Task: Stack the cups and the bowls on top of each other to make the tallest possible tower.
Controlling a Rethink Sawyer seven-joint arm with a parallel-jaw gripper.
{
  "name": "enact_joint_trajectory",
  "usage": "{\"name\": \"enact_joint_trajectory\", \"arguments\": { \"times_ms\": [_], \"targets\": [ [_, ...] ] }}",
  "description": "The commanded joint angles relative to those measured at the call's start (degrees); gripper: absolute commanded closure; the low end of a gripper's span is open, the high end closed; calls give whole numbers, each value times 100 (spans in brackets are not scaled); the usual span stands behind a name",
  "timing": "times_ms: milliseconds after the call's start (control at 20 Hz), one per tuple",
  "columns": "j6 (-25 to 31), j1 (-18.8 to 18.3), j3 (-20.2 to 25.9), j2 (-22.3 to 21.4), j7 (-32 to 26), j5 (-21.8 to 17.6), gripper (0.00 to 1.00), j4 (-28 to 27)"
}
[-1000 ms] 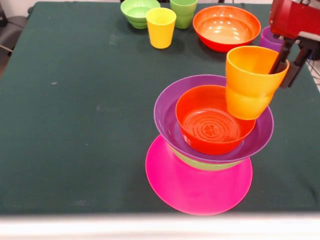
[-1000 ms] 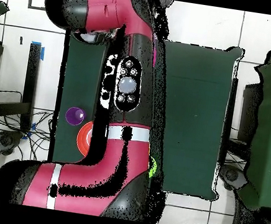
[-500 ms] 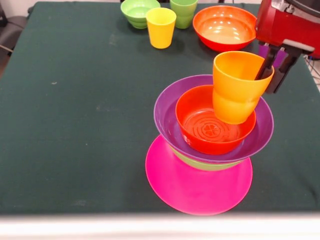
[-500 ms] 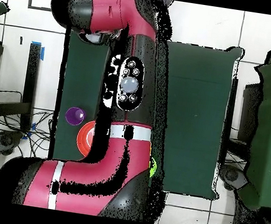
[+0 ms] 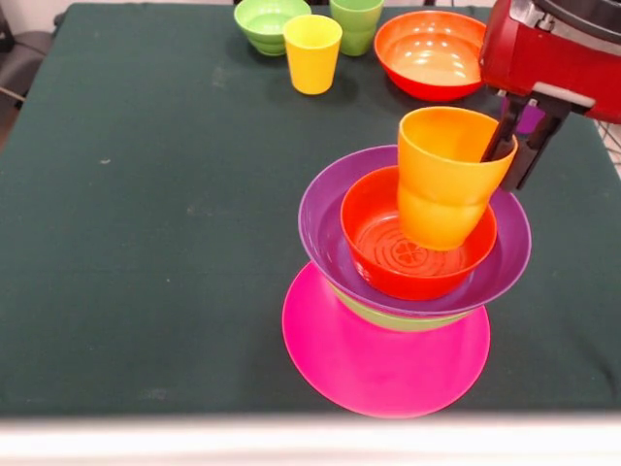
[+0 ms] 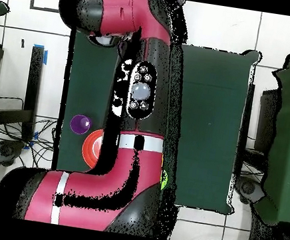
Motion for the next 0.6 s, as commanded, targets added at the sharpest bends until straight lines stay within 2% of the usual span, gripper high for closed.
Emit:
{"name": "enact_joint_trajectory", "arguments": {
  "times_ms": [50,600],
  "targets": [
    [-482,66,117,143,949,65,100,533],
    [-643,110,-99,323,901,279,100,476]
  ]
}}
